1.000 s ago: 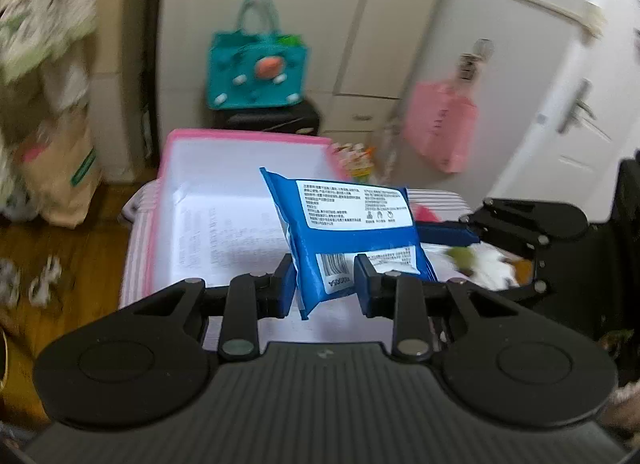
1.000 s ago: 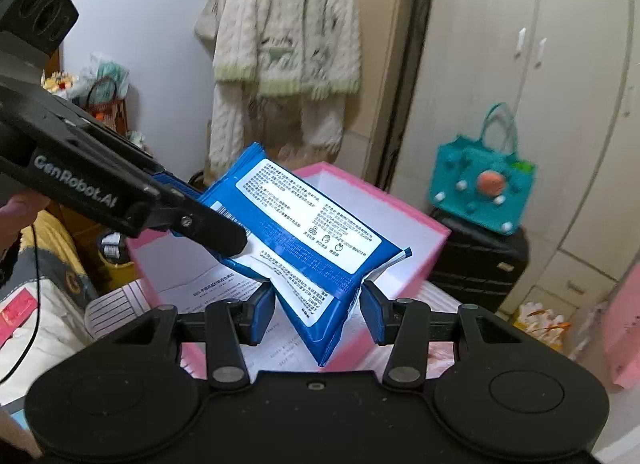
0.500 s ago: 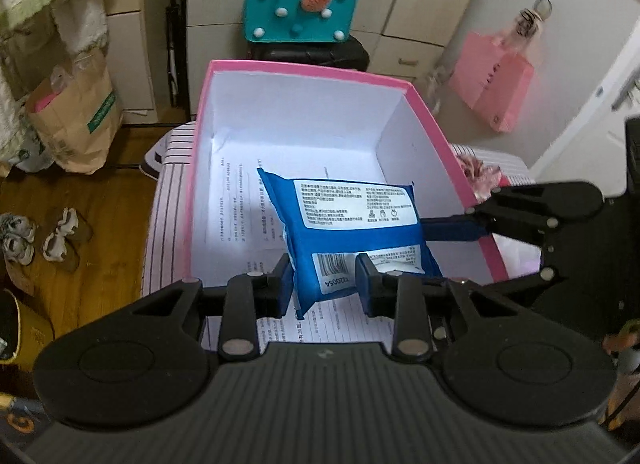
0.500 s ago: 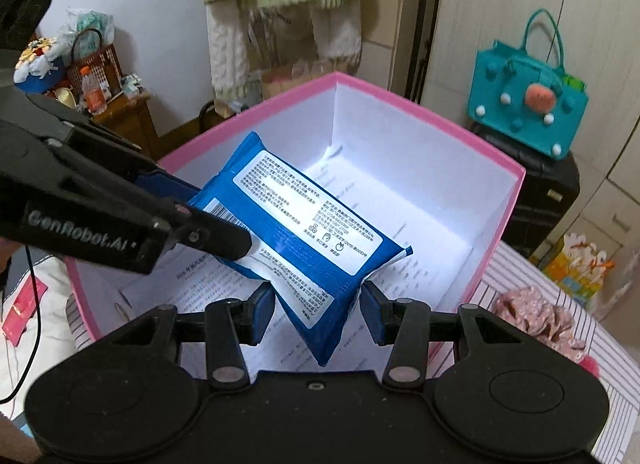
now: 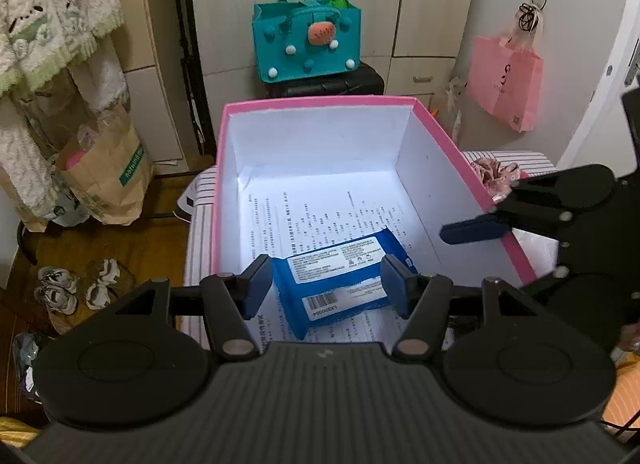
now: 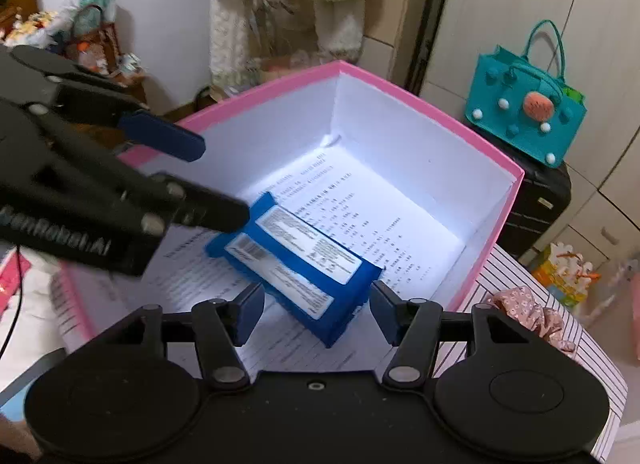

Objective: Organize soft objects
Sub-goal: 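Lower the packet into the box and open the right gripper, then move the right gripper to the green ball and close on it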

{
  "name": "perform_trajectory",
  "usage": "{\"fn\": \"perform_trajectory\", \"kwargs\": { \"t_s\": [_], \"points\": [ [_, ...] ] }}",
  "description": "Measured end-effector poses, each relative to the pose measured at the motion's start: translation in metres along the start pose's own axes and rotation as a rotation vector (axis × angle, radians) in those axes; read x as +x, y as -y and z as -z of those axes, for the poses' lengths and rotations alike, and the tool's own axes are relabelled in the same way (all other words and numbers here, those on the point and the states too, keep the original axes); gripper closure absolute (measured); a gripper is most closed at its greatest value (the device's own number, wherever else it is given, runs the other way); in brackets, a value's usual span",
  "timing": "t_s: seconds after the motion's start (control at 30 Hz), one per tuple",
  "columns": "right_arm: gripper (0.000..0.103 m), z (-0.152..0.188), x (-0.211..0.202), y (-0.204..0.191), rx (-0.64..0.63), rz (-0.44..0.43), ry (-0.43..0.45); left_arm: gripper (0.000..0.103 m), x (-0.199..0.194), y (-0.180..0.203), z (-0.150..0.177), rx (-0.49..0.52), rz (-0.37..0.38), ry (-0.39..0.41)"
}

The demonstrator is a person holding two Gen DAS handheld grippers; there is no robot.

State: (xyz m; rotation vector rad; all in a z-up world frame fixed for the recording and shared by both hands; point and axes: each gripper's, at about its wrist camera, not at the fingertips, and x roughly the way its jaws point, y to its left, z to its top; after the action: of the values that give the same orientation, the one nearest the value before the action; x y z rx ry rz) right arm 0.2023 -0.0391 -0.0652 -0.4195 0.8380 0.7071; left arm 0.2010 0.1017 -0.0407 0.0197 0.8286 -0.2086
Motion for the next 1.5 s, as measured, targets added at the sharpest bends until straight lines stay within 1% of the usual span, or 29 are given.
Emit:
{"fn": "perform_trajectory", "kwargs": {
  "t_s": [0.1, 0.23, 0.43, 0.57, 0.9, 1.13, 1.3, 1.5],
  "points": [
    [0.039, 0.006, -0.019, -0.001, 0.018, -0.032, 0.026, 0.044, -0.011, 0.0, -0.001, -0.003, -0.004, 0.013],
    [0.039, 0.01, -0.045, 0.003, 0.064, -0.075, 0.062, 0.044, -0.029, 0.005, 0.0, 0.011, 0.009, 0.017],
    [0.039, 0.018, -0.089, 0.005, 0.089, -0.094, 0.13, 0.042, -0.059, 0.022, 0.003, 0.055, 0.041, 0.015],
    [0.039, 0.026, -0.115, 0.007, 0.098, -0.104, 0.162, 0.041, -0.075, 0.034, 0.005, 0.078, 0.042, 0.007],
    [0.037, 0.048, -0.166, 0.011, 0.103, -0.097, 0.225, 0.037, -0.114, 0.064, 0.01, 0.137, 0.051, 0.019],
    [0.036, 0.069, -0.198, 0.017, 0.11, -0.089, 0.267, 0.032, -0.132, 0.094, 0.013, 0.22, 0.06, 0.032],
    [0.035, 0.094, -0.217, 0.022, 0.121, -0.056, 0.289, 0.031, -0.137, 0.118, 0.015, 0.271, 0.089, 0.032],
    [0.034, 0.125, -0.23, 0.038, 0.169, -0.013, 0.281, 0.031, -0.13, 0.144, 0.013, 0.327, 0.14, 0.017]
  ]
}}
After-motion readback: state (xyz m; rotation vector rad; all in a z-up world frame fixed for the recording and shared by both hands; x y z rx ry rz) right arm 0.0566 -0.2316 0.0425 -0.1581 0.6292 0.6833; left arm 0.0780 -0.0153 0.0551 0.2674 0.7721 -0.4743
